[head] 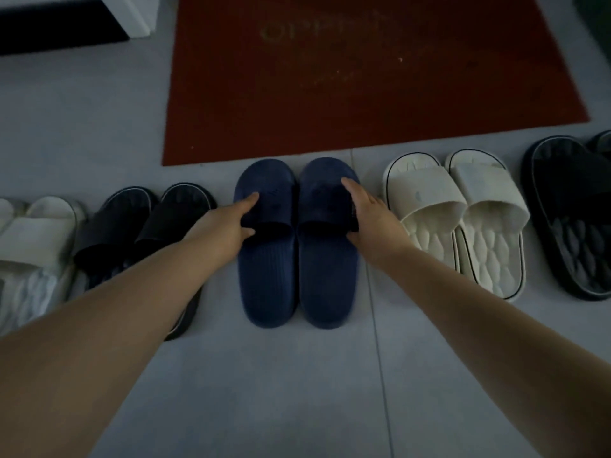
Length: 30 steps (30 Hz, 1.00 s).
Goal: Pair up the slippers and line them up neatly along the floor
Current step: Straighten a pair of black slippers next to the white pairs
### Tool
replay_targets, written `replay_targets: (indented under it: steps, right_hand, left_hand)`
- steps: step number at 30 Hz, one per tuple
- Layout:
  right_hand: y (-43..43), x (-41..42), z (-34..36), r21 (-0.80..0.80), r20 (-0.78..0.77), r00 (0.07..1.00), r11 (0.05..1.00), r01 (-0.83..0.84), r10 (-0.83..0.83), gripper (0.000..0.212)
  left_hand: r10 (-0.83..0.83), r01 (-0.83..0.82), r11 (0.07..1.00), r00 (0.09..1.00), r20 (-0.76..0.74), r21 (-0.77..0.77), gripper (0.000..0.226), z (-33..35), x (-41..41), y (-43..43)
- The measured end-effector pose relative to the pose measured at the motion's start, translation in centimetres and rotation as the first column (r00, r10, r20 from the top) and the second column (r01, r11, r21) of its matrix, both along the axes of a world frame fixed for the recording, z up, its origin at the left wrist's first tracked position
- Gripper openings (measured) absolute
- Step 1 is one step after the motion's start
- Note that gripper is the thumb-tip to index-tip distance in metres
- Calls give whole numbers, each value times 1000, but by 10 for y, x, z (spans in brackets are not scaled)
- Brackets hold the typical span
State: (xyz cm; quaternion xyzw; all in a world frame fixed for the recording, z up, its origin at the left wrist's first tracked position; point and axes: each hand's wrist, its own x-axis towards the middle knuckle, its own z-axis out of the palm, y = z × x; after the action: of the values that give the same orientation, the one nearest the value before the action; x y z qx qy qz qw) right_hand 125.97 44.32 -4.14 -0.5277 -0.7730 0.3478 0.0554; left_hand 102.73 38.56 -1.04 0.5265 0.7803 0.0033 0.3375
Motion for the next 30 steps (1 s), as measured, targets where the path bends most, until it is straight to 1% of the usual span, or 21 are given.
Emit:
replay_targets:
  steps: [2,4,6,7,10,12,14,16,17,18,20,23,25,27,30]
  right_hand:
    - [-3,-2,5,-14,17,1000,1000,11,-10,83]
    - [-8,-8,12,-9,49,999,1000,-8,8,83]
    - [-17,-20,23,4,134,991,1000,-22,22,85]
    - [-23,-27,30,19,190,981,999,-35,31,87]
    - [-45,-54,65,103,286,950,982,-158,123,90]
    - [-59,-75,93,104,301,928,960,-260,219,96]
    - [-74,-100,121,20,287,910,948,-317,299,101]
    - [-93,-126,142,-121,238,916,946,-302,323,101]
    - [-103,-140,149,-177,228,918,941,-289,325,100]
    - [-113,-155,152,-220,237,915,935,-277,326,98]
    - [-129,-185,147,-273,267,911,931,-242,315,92]
    - [-149,-227,118,-285,289,930,948,-142,226,80]
    - [-159,-251,94,-301,283,949,952,-50,139,79]
    - [-166,-270,72,-301,237,971,953,47,27,81]
    - [-175,-292,50,-249,145,980,953,172,-139,80]
  left_hand:
    - [-22,22,1000,1000,-3,10,68,1,-2,-4]
    - [-39,39,999,999,34,16,71,4,-6,-9]
    - [-73,73,997,992,105,9,76,11,-13,-15]
    - [-114,115,993,984,138,3,78,17,-19,-19]
    - [-281,287,958,936,213,0,80,43,-50,-28]
    - [-333,340,940,902,274,24,79,61,-81,-32]
    - [-296,295,954,879,374,60,77,71,-117,-39]
    - [-234,222,971,840,490,85,73,71,-152,-51]
    - [-236,218,971,836,496,94,72,70,-168,-58]
    - [-265,247,964,852,452,100,73,67,-183,-66]
    - [-342,317,939,889,305,130,76,61,-205,-76]
    - [-379,333,911,909,176,242,75,58,-225,-88]
    - [-413,381,898,902,128,218,79,51,-231,-95]
    - [-435,417,895,895,102,157,85,41,-237,-102]
    - [-413,398,908,903,118,133,88,29,-247,-107]
